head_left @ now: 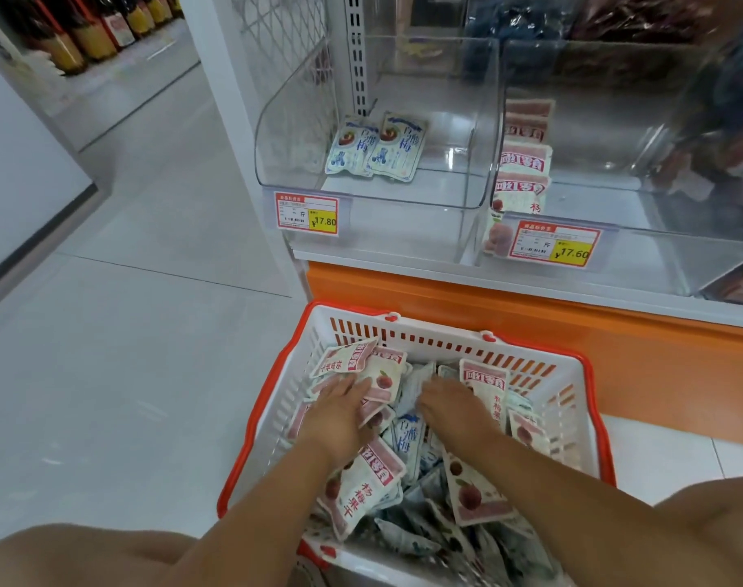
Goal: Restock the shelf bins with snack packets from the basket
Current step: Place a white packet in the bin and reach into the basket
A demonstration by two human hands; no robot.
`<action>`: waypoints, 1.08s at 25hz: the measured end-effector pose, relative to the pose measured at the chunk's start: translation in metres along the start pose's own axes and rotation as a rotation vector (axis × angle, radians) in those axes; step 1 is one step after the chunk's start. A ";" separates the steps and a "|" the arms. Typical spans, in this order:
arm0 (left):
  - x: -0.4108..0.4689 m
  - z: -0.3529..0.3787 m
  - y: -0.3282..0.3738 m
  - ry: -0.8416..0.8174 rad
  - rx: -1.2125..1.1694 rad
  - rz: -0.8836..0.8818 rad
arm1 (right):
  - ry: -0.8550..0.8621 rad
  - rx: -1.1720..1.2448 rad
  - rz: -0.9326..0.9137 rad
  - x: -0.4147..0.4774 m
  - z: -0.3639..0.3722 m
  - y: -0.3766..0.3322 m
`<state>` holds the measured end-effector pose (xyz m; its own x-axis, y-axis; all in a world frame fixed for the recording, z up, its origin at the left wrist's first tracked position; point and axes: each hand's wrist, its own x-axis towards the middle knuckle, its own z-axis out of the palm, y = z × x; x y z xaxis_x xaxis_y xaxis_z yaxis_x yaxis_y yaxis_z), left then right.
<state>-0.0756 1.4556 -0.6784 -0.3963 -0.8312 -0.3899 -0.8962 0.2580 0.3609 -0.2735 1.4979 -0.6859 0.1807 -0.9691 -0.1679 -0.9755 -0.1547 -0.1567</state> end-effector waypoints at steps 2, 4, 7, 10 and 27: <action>0.000 -0.009 0.010 0.092 -0.207 -0.020 | 0.238 0.406 0.249 -0.010 -0.025 0.000; -0.001 -0.023 0.023 0.103 -0.535 -0.019 | 0.416 0.822 0.481 -0.012 -0.055 0.005; -0.011 -0.050 0.050 -0.140 -1.043 -0.038 | 0.457 1.234 0.570 -0.015 -0.098 0.014; -0.022 -0.069 0.068 -0.293 -1.426 -0.035 | 0.459 1.439 0.596 -0.026 -0.120 0.013; -0.054 -0.171 0.097 0.027 -1.040 0.285 | 0.294 1.010 0.165 -0.046 -0.240 -0.024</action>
<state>-0.1075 1.4416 -0.4776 -0.5481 -0.8203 -0.1635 -0.1576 -0.0907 0.9833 -0.2889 1.4996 -0.4410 -0.1135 -0.9927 -0.0404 -0.4036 0.0832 -0.9111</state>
